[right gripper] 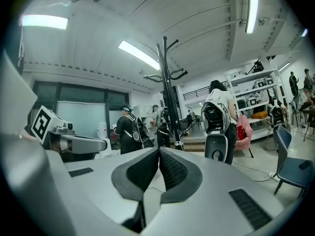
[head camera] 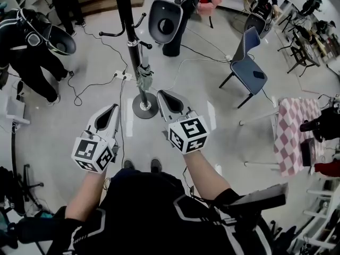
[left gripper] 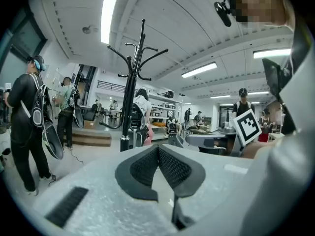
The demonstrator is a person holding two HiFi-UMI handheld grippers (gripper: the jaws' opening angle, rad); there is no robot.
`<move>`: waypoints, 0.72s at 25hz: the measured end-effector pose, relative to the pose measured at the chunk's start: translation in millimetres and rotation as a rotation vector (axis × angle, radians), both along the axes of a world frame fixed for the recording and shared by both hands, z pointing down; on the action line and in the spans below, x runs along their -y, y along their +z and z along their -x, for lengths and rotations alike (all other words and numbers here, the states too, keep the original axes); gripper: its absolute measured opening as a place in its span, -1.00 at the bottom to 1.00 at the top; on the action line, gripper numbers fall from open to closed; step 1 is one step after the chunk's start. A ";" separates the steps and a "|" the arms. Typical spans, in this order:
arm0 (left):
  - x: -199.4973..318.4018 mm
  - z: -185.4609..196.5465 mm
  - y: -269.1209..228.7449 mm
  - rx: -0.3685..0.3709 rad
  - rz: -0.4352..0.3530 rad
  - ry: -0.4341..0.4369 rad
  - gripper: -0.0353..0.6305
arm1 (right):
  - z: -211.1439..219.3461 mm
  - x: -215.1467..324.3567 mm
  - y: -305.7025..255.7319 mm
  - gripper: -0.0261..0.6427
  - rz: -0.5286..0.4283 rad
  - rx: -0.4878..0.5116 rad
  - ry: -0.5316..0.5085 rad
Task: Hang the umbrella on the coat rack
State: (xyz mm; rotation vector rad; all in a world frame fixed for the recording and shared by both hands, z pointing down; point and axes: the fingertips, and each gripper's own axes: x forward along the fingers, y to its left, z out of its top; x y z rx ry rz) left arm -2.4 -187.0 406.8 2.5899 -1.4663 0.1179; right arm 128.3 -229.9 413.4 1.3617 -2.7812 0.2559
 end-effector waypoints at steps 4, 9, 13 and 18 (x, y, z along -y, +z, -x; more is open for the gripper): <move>-14.9 5.2 -7.5 -0.007 -0.012 0.031 -0.86 | 7.9 -17.5 -18.6 -0.90 -0.039 -0.006 0.002; -31.5 30.7 -19.5 -0.032 -0.036 0.053 -0.86 | 30.9 -38.5 -40.4 -0.90 -0.068 -0.004 0.015; -42.2 60.4 -34.9 -0.039 -0.082 0.041 -0.86 | 51.0 -59.1 -54.4 -0.90 -0.078 -0.005 0.030; -53.0 85.2 -47.2 -0.045 -0.125 0.030 -0.86 | 72.0 -75.2 -64.2 -0.90 -0.087 -0.022 0.044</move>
